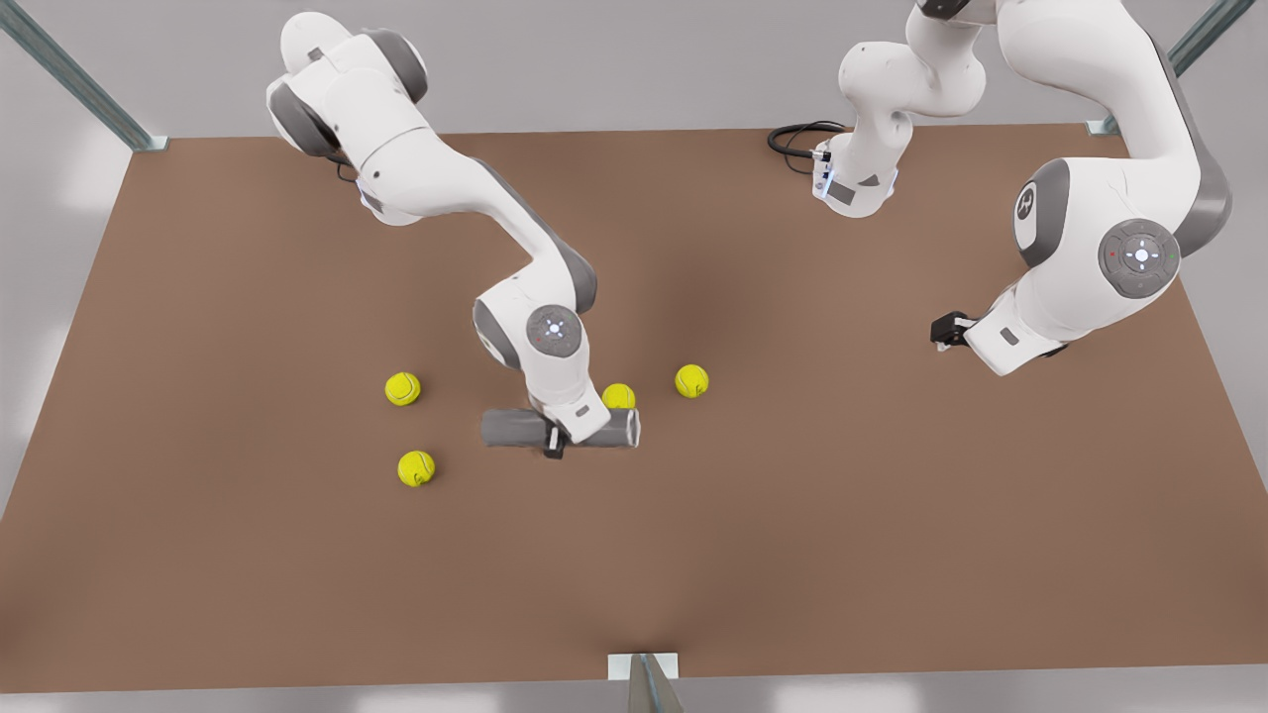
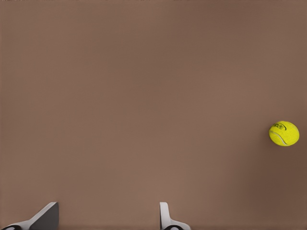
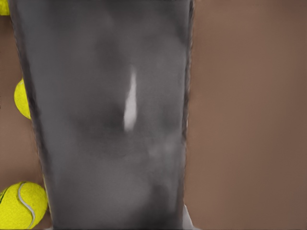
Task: Put the tennis tube upright
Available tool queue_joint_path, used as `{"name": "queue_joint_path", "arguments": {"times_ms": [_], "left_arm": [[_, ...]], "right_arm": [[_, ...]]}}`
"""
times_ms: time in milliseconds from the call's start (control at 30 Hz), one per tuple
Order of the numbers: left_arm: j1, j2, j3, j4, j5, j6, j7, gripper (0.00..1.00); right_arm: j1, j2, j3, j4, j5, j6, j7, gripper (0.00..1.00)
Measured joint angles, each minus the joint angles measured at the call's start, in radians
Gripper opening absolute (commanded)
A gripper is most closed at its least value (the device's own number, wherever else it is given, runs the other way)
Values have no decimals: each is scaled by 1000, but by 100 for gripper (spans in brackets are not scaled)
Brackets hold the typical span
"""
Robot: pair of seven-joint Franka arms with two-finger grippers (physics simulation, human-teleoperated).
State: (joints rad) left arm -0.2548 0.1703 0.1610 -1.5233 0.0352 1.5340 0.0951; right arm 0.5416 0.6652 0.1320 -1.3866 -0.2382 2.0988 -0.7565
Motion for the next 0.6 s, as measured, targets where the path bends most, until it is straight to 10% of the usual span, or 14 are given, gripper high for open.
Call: {"name": "queue_joint_path", "arguments": {"times_ms": [600], "left_arm": [[0,0,0,0,0,0,0,100]], "right_arm": [[273,392,-134,495,65,-90,135,77]]}}
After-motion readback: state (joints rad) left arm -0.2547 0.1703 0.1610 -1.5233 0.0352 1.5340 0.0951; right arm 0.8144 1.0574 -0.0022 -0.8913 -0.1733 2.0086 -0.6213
